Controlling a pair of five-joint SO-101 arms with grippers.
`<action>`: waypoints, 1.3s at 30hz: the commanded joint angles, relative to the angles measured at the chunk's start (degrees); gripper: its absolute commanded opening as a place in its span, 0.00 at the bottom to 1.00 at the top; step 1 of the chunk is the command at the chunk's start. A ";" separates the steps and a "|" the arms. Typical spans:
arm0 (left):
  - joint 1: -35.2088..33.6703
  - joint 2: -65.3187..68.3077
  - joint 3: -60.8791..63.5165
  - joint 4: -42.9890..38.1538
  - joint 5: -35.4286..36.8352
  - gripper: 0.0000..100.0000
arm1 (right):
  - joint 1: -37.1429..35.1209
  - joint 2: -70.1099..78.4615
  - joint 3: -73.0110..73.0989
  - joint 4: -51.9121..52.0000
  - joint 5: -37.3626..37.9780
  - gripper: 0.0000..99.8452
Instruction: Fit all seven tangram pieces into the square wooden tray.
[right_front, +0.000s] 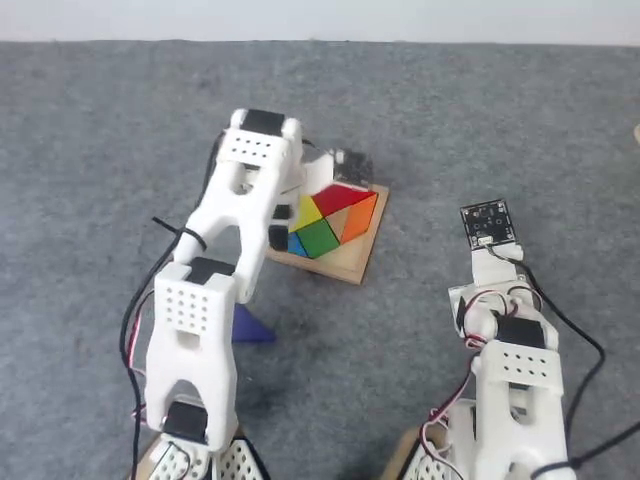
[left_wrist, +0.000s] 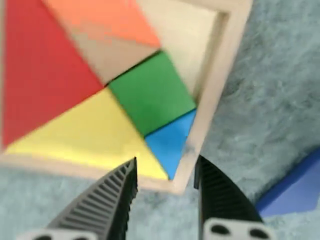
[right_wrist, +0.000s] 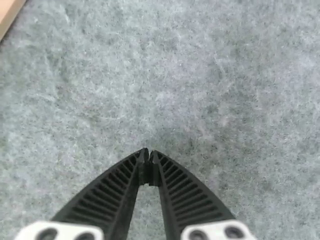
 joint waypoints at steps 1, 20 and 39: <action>-0.62 -6.86 -6.81 0.88 17.05 0.18 | -0.13 0.04 -1.85 -0.48 0.53 0.02; -24.97 -55.82 52.35 -26.90 45.10 0.16 | -4.09 0.31 -3.52 4.35 4.57 0.02; -42.29 -51.69 70.37 -44.40 62.07 0.16 | -47.78 31.25 -35.25 16.04 1.05 0.02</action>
